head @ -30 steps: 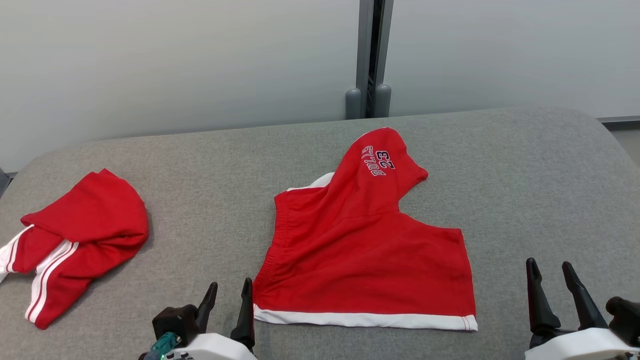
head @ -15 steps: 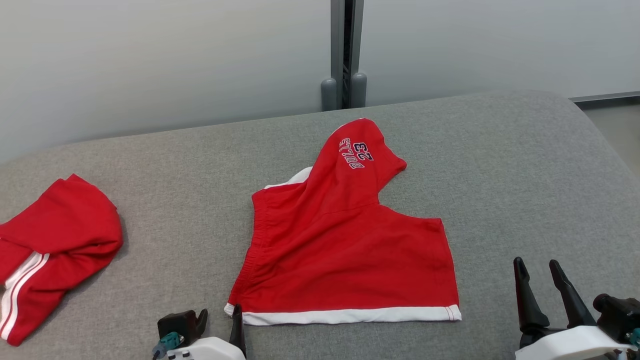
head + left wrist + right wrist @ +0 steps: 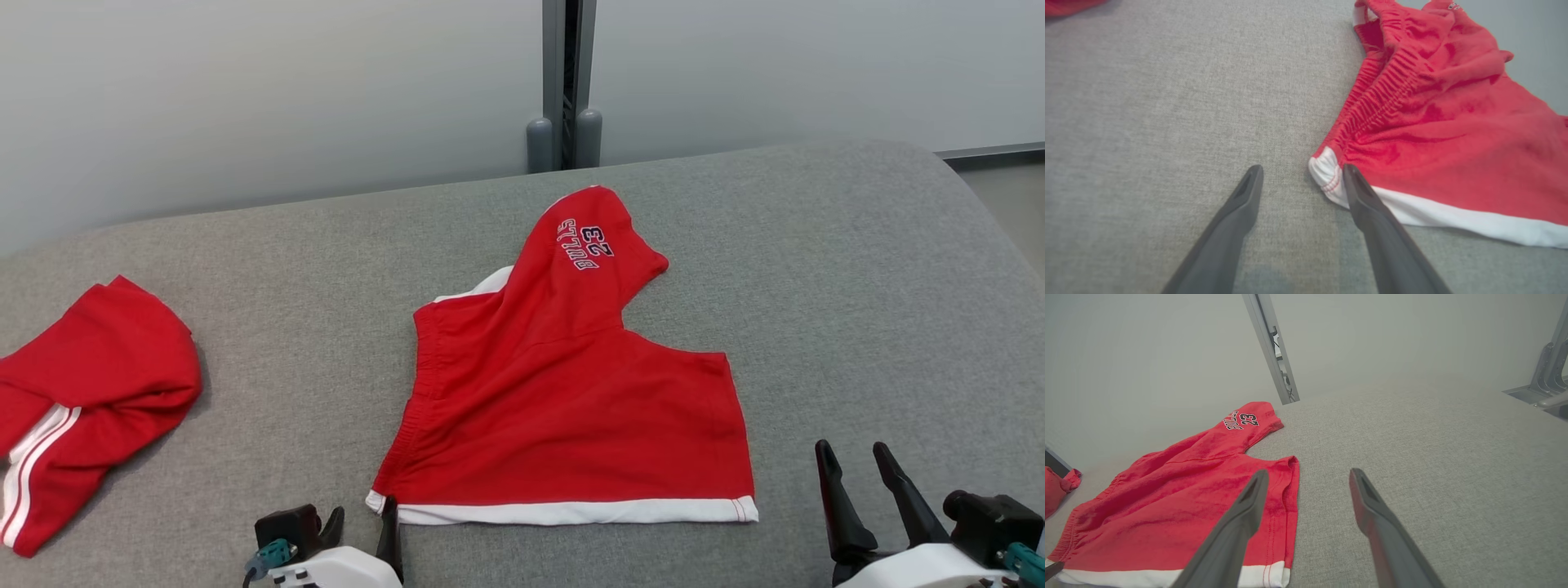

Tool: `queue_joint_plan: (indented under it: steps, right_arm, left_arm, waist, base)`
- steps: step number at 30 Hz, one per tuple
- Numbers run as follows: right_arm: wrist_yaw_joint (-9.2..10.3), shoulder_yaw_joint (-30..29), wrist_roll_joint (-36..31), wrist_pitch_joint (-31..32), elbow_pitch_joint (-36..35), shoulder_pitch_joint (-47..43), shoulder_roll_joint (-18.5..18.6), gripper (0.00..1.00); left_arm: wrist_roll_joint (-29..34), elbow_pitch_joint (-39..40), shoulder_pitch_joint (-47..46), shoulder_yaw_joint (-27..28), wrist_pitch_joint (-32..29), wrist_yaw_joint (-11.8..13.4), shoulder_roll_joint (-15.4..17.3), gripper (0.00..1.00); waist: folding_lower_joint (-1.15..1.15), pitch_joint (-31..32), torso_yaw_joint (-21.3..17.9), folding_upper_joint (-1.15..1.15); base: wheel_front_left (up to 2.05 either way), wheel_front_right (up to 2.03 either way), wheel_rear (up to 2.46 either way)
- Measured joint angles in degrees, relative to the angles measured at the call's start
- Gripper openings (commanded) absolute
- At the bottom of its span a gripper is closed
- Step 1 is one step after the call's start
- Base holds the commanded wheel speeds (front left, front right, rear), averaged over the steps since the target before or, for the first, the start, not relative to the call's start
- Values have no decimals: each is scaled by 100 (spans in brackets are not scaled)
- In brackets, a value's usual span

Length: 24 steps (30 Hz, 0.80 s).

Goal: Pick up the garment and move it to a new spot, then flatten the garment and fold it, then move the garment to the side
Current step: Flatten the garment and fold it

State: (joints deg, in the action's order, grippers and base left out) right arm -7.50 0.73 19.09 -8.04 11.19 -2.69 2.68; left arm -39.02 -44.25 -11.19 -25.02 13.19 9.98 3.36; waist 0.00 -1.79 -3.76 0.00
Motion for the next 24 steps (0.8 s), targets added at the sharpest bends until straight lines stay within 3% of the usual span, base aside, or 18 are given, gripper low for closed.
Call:
queue_joint_plan:
  steps: [1, 2, 3, 4, 12, 24]
  right_arm:
    - [0, -1, -8, 10, 7, -20, 5, 100]
    - [0, -2, -18, 22, 12, -27, 3, 100]
    - [0, -10, -21, 22, 11, -27, 2, 100]
    - [0, -19, -35, 24, 12, -27, 3, 100]
    - [0, -13, 21, 105, 211, -26, 5, 100]
    - [0, 536, 836, 338, 1317, 114, -1, 100]
  left_arm:
    - [-11, -30, -14, -7, 14, -43, -7, 100]
    - [-41, -55, -38, -23, 23, -102, -12, 41]
    - [-55, -74, -65, -40, 31, -155, -14, 8]
    - [-67, -93, -87, -64, 44, -193, -16, 0]
    - [-40, -63, -255, -156, 123, -388, -42, 0]
    - [75, 572, -209, -456, 123, -328, -47, 0]
  waist:
    - [0, -7, 14, 0]
    - [0, -16, 26, 0]
    - [0, -27, 37, 0]
    - [0, -39, 46, 0]
    - [0, -123, 183, 0]
    - [0, -93, 541, 0]
  base:
    - [0, 0, 0]
    - [0, 0, 0]
    - [0, 0, 0]
    - [0, 0, 0]
    - [0, 0, 0]
    - [0, 0, 0]
